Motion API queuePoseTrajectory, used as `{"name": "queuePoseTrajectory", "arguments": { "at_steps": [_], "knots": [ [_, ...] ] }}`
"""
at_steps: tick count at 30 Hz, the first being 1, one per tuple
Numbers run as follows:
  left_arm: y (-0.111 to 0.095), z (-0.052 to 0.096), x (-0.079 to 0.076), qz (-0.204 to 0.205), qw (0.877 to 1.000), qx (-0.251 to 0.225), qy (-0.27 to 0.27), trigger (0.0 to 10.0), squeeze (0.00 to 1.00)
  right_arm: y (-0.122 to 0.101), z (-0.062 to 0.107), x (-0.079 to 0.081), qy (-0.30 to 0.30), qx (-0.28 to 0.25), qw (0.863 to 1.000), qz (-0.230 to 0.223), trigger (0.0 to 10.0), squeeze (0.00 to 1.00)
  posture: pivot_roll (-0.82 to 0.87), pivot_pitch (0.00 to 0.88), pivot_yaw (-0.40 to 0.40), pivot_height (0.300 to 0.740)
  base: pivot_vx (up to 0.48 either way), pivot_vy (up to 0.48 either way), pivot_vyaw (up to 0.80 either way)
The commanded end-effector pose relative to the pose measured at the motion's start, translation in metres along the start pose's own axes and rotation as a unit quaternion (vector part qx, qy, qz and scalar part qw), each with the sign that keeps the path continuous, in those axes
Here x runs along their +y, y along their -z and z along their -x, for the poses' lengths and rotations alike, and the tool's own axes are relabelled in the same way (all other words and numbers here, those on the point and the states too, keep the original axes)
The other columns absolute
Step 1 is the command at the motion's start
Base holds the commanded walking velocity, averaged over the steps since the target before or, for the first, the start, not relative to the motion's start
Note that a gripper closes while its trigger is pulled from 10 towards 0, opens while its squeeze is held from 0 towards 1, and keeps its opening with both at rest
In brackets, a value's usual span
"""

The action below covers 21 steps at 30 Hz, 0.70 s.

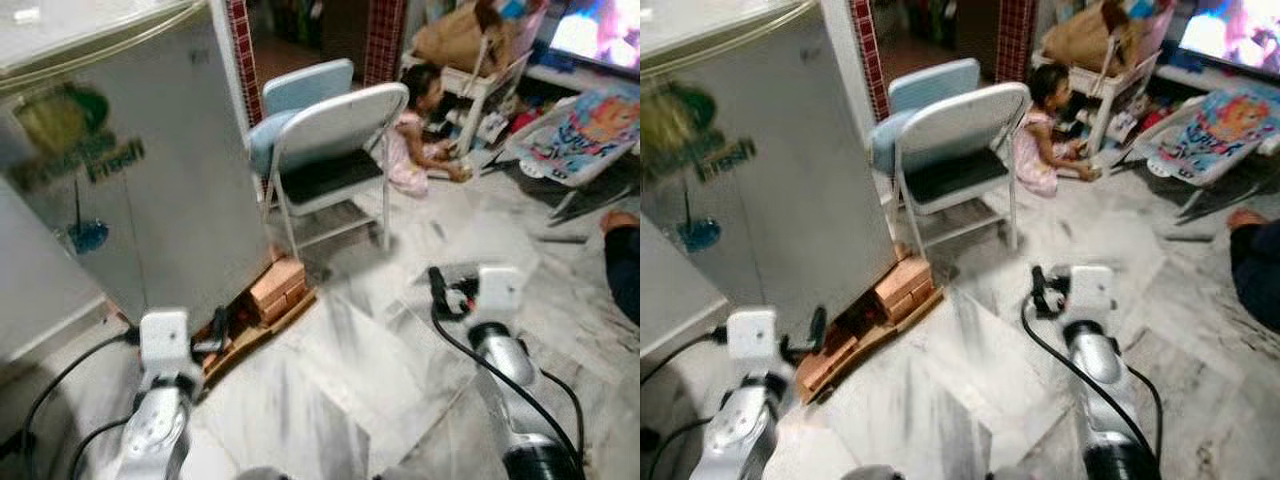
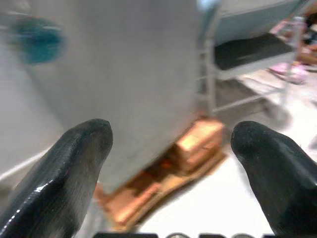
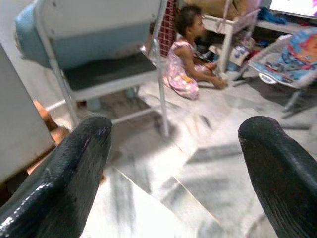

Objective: Restocking fridge

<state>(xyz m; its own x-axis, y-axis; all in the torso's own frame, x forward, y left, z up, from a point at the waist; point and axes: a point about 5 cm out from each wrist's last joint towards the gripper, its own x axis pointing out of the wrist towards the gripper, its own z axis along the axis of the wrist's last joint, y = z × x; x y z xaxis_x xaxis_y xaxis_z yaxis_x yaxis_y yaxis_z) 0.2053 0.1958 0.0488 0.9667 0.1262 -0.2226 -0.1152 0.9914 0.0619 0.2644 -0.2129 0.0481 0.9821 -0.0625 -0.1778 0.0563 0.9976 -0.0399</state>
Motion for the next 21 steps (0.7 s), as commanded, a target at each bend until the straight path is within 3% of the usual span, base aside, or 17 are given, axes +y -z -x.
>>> {"name": "queuePoseTrajectory", "arguments": {
  "at_steps": [1,5,21],
  "knots": [
    [-0.002,0.002,0.007,-0.01,1.0,-0.009,-0.011,10.0,0.0,-0.006,-0.002,0.01,-0.018,-0.012,1.0,-0.001,10.0,0.0,-0.04,0.01,0.043,0.74,0.0,0.0,0.0],
    [-0.001,0.004,0.009,-0.01,1.0,-0.006,-0.01,10.0,0.0,-0.005,-0.001,0.008,-0.018,-0.008,1.0,0.003,10.0,0.0,-0.04,0.009,0.037,0.74,0.0,0.0,0.0],
    [-0.001,0.006,0.003,0.003,1.0,-0.012,-0.025,10.0,0.0,-0.012,-0.008,0.027,-0.066,-0.011,0.998,0.011,10.0,0.0,-0.01,0.012,-0.029,0.74,0.0,0.0,0.0]
  ]
}}
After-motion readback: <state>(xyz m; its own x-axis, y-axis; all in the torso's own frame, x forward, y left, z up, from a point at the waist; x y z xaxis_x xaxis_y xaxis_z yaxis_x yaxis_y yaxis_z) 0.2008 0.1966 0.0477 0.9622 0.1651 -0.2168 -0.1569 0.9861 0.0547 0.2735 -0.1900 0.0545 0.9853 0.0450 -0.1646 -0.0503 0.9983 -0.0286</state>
